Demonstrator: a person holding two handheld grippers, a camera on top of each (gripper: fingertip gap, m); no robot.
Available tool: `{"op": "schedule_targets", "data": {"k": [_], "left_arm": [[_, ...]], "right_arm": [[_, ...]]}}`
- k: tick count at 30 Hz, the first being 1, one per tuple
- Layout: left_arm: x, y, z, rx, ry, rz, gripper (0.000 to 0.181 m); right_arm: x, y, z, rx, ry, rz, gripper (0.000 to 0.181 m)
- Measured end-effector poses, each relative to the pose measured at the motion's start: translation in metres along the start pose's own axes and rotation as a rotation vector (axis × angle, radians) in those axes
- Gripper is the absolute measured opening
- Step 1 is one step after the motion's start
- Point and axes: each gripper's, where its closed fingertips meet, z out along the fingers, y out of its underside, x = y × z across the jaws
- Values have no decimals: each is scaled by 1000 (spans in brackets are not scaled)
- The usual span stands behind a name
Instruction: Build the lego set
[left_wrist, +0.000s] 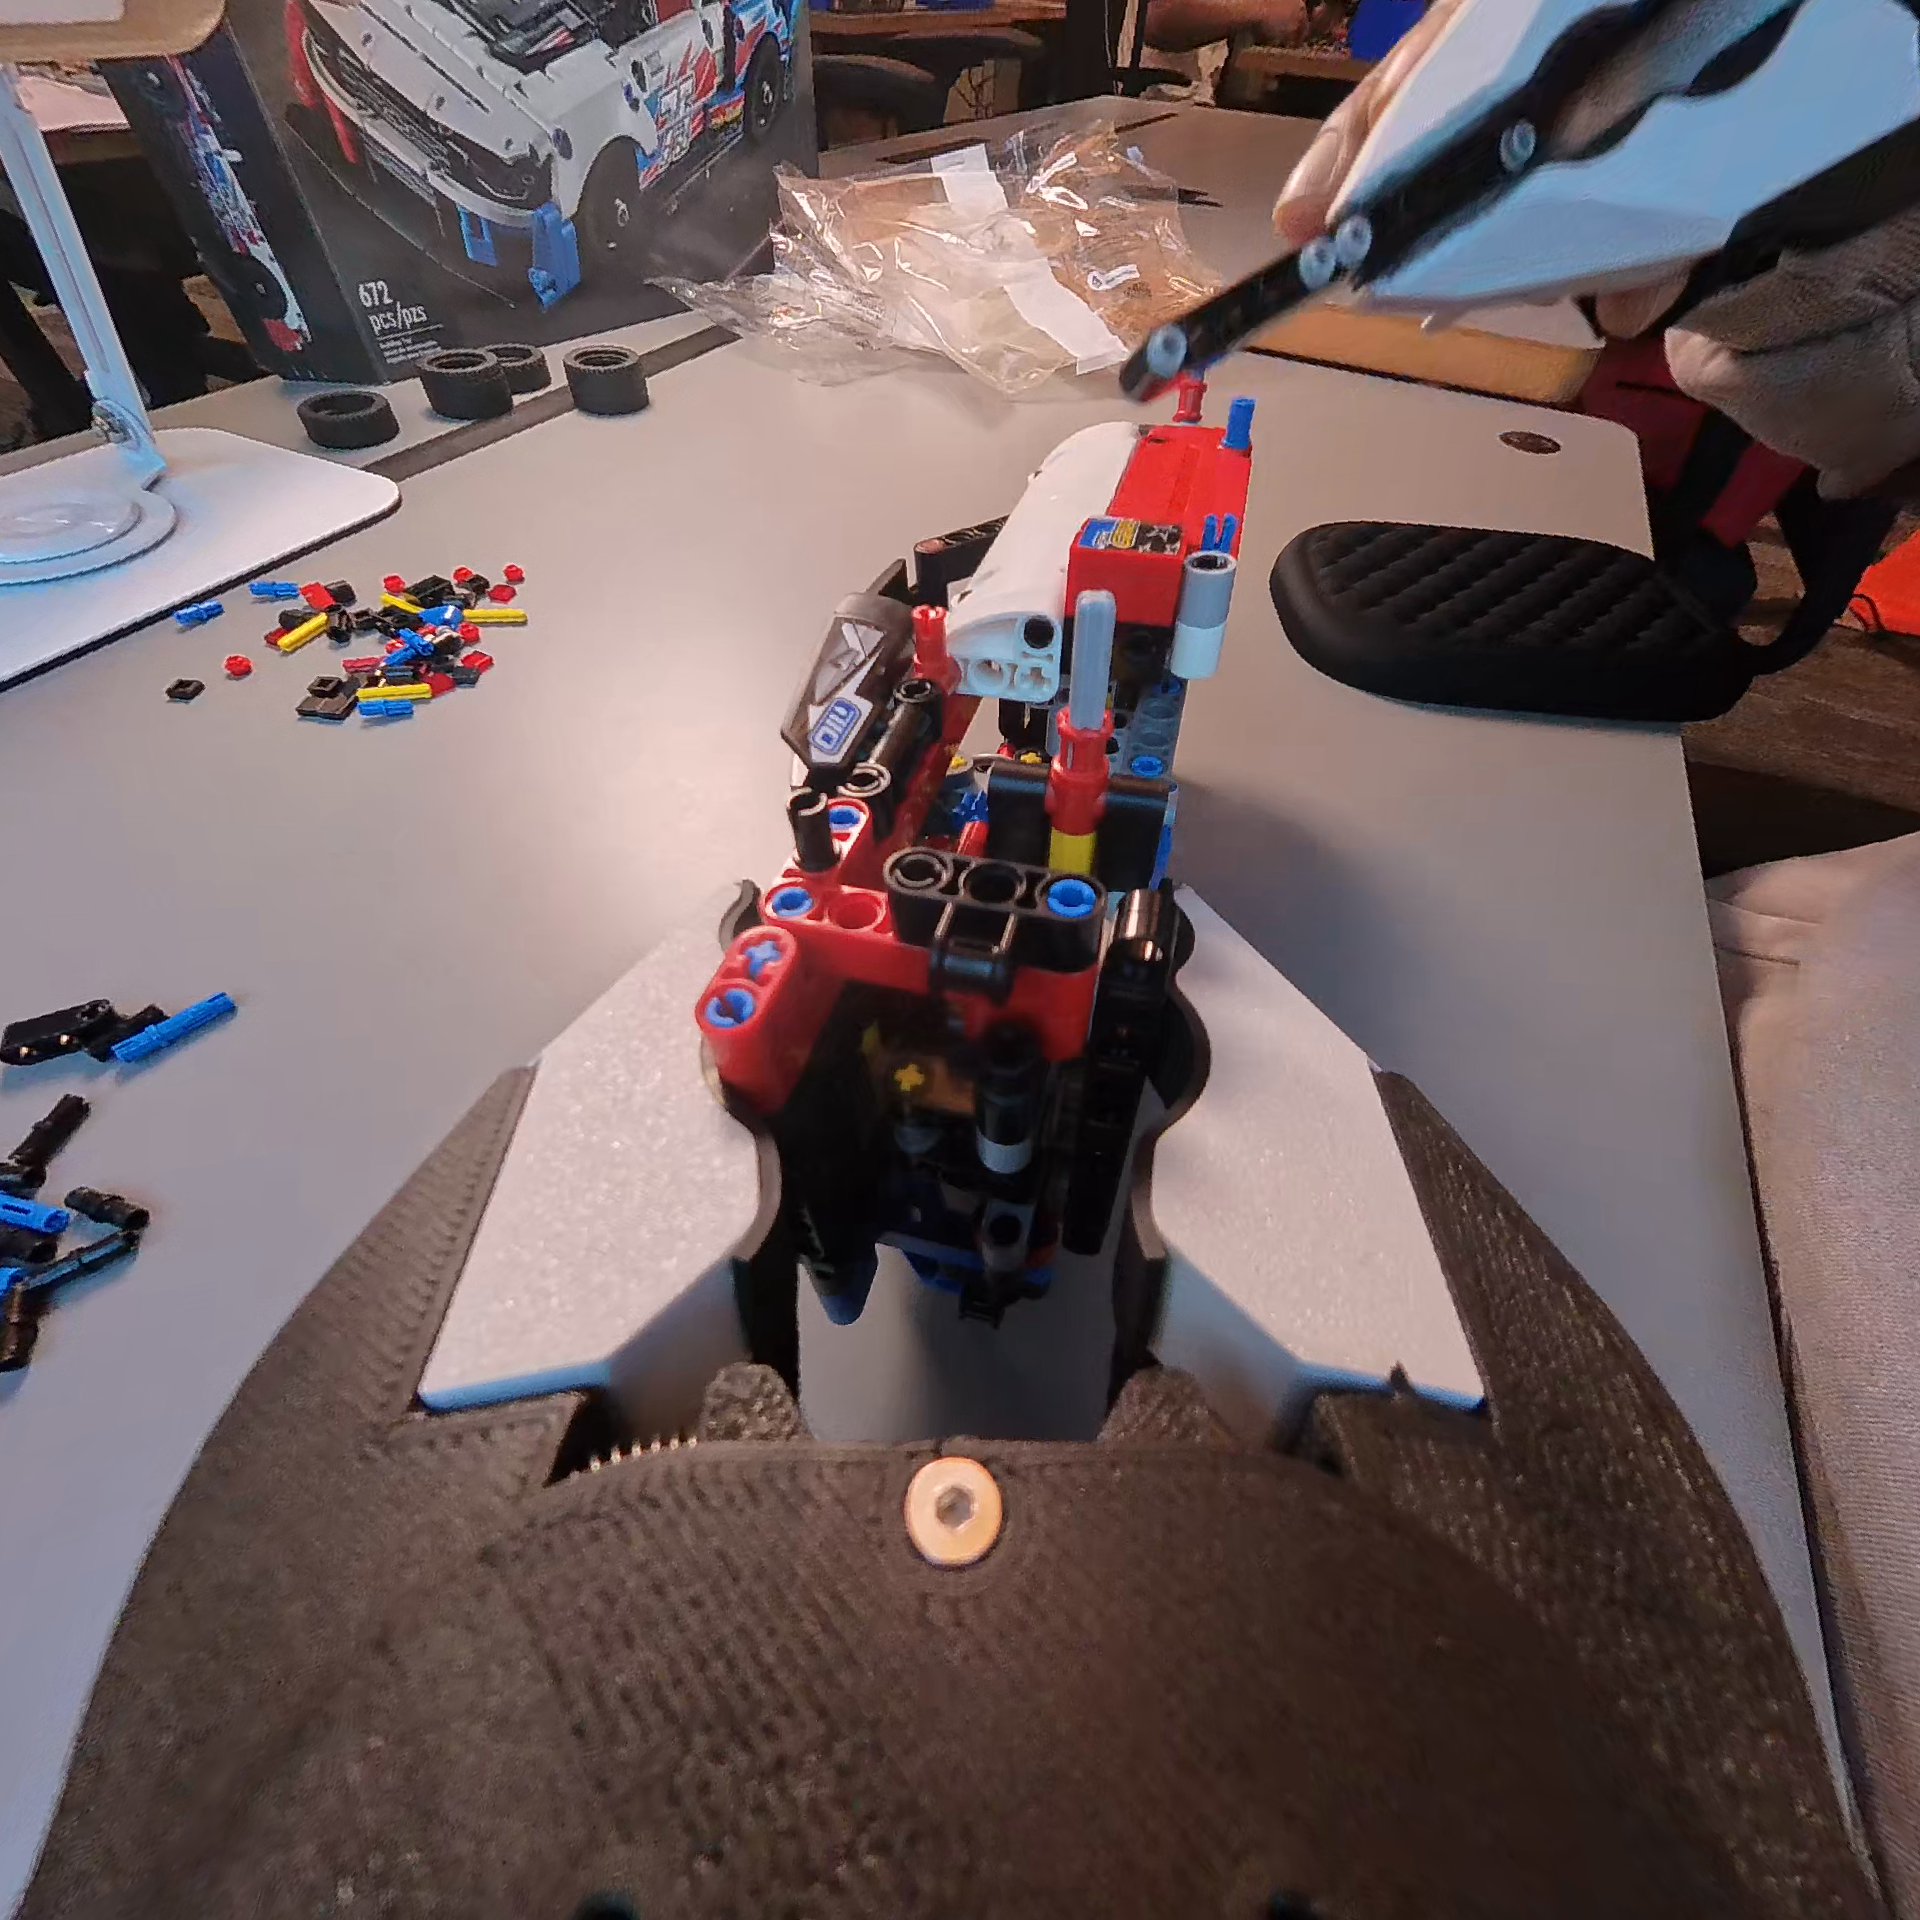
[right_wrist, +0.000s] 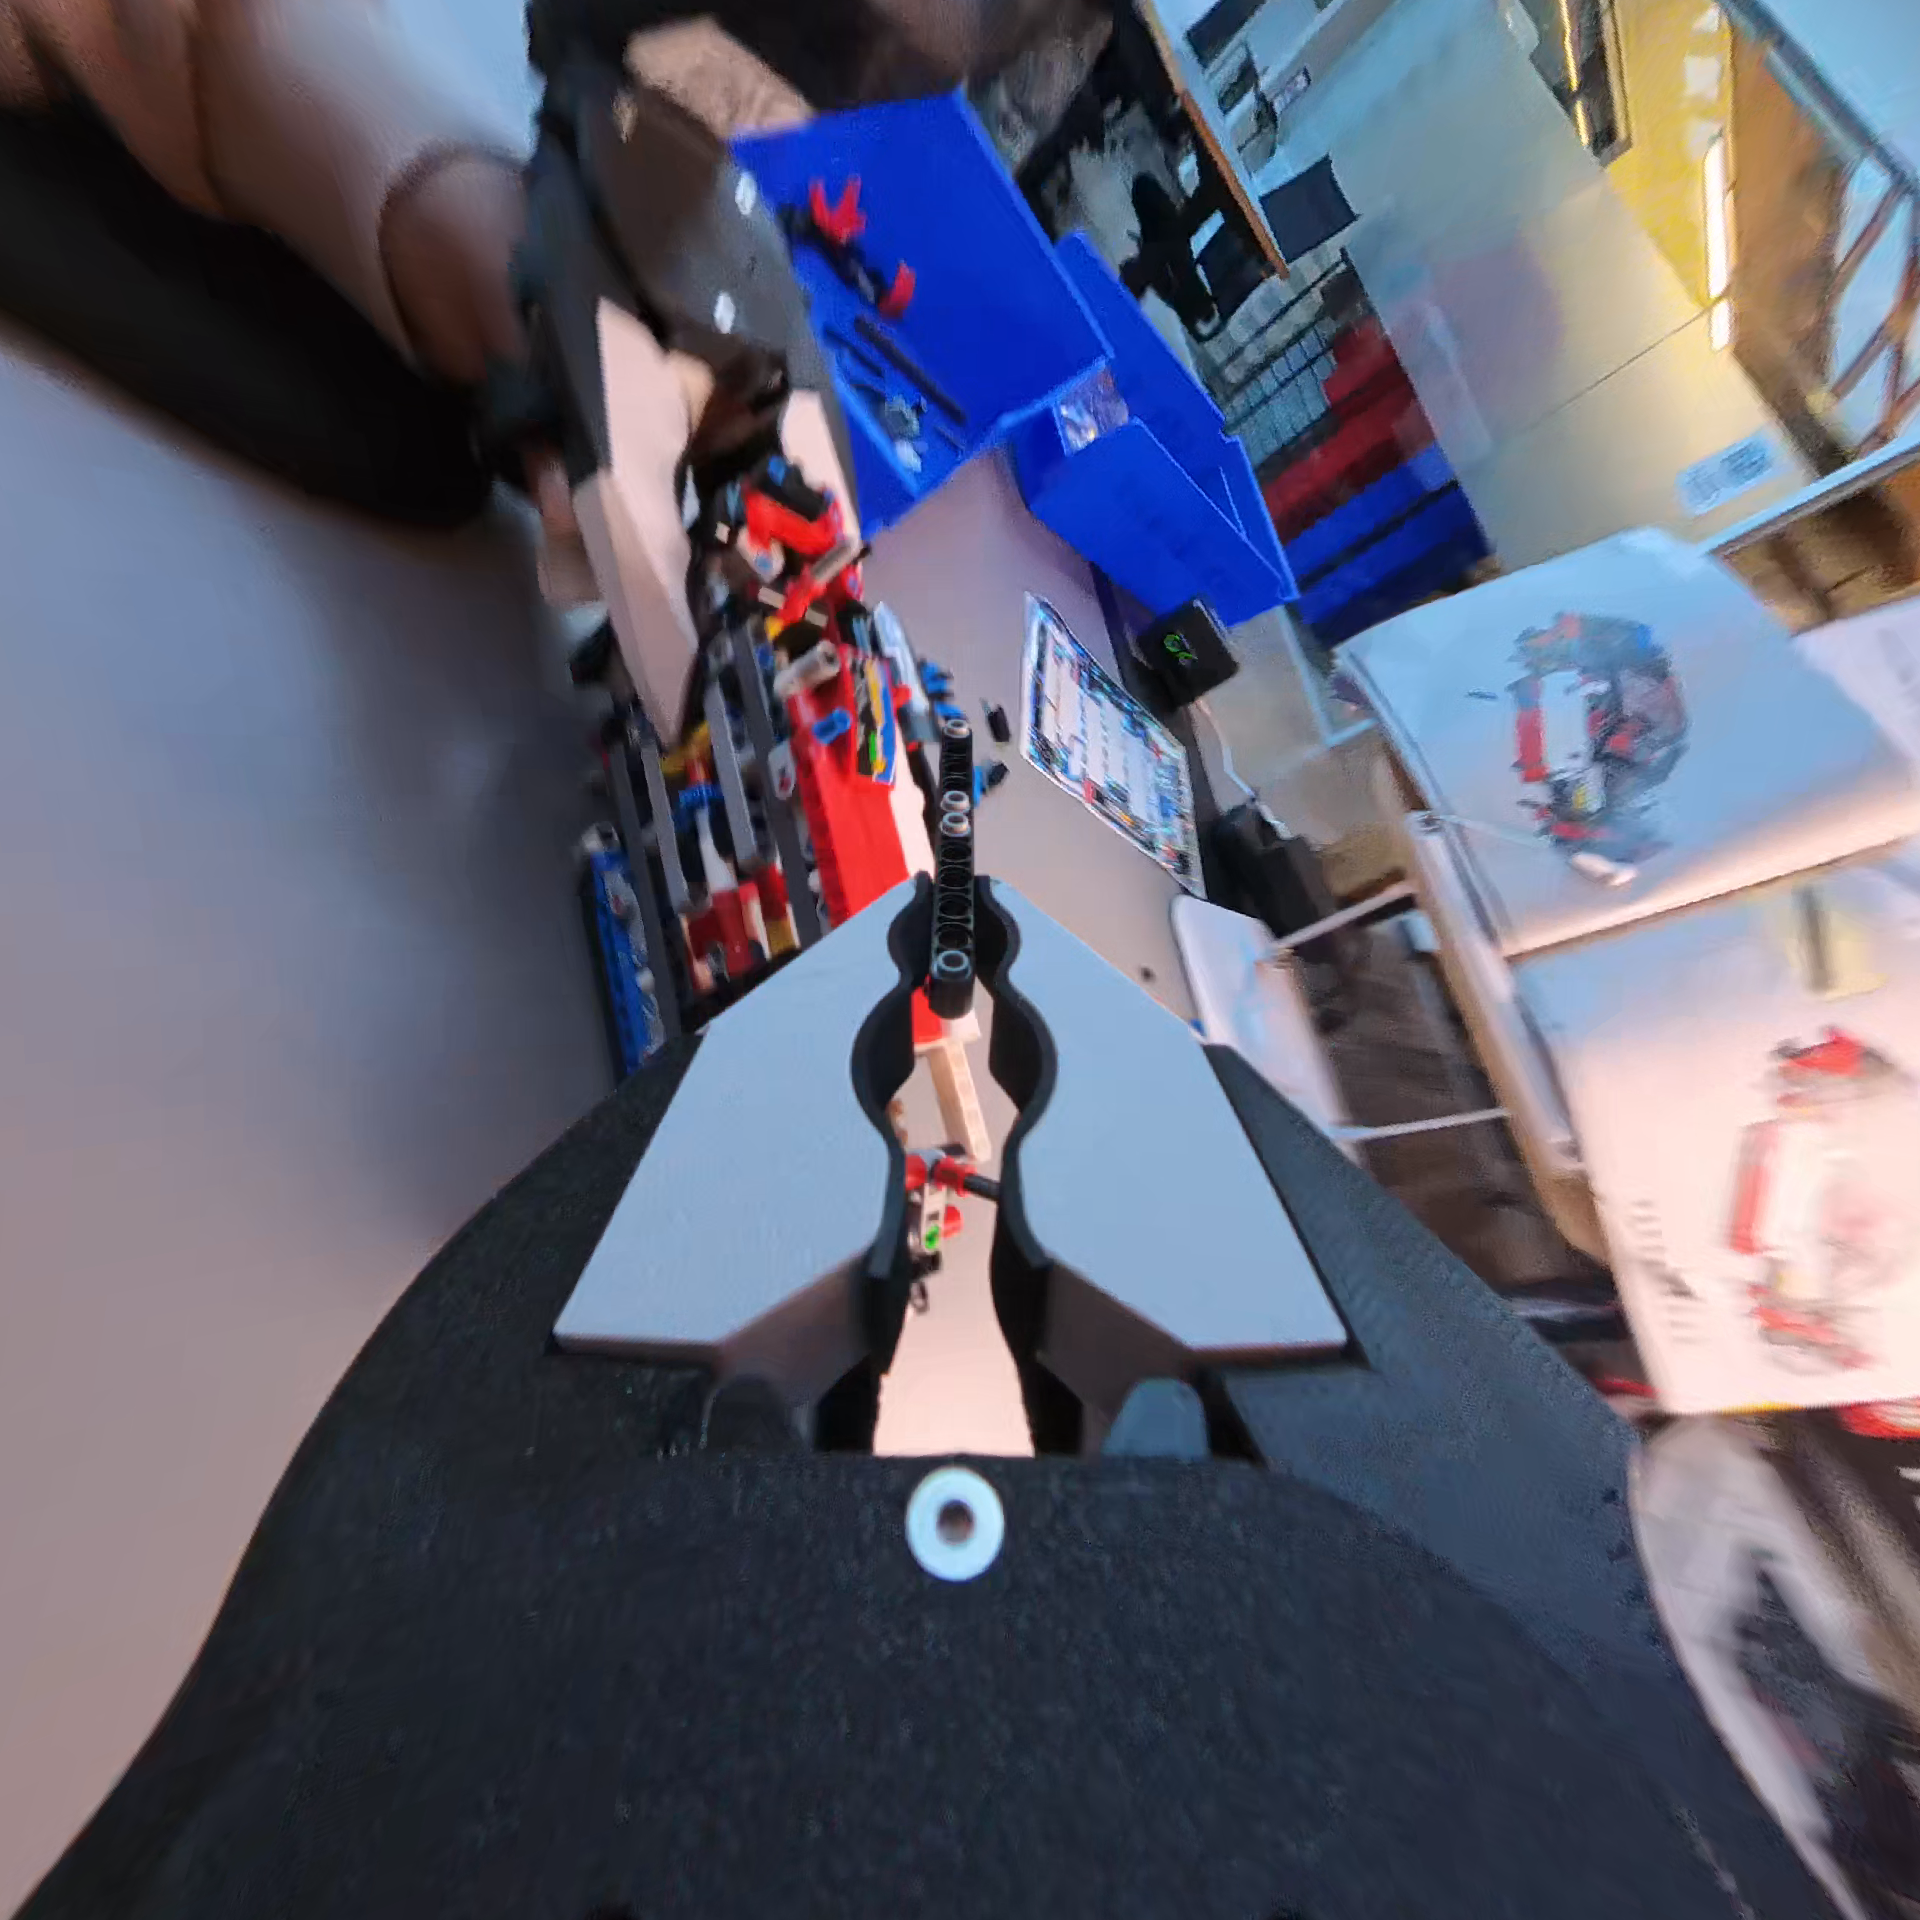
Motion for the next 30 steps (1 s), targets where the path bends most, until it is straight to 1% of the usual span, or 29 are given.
{"op": "schedule_targets", "data": {"k": [1, 2, 4, 5, 6, 7, 9, 10, 12, 14, 17, 23, 27, 30], "left_arm": [[0, 0, 0, 0, 0, -2, 73], [0, 0, 0, 0, 0, -3, 73], [-2, 0, 0, 1, -12, 2, 73], [-2, -1, -1, 4, -22, 10, 72], [-3, -1, -1, 7, -34, 18, 72], [-5, -2, -1, 9, -46, 27, 72], [-9, -3, -1, 10, -66, 46, 72], [-11, -3, -1, 9, -74, 59, 72], [-17, -3, 1, 9, -88, 76, 72], [-22, -5, 3, 13, -92, 89, 72], [-27, -6, 6, 18, -83, 102, 73], [-33, -8, 12, 23, -70, 109, 73], [-35, -10, 15, 29, -63, 101, 73], [-37, -10, 16, 36, -52, 87, 73]], "right_arm": [[4, -6, -3, 56, -51, 129, 4], [2, -13, -7, 115, -138, 261, 4], [-20, -28, -18, 201, -393, 491, 4], [-36, -29, -23, 205, -511, 570, 4], [-53, -23, -22, 181, -581, 619, 5], [-70, -10, -17, 130, -607, 632, 5], [-102, 24, -4, -8, -613, 556, 5], [-113, 39, 3, -69, -600, 503, 5], [-125, 58, 15, -159, -598, 422, 5], [-125, 72, 26, -210, -588, 370, 4], [-122, 86, 31, -253, -630, 347, 5], [-105, 105, 41, -298, -631, 220, 5], [-100, 111, 42, -315, -652, 190, 4], [-97, 114, 40, -320, -674, 192, 8]]}}
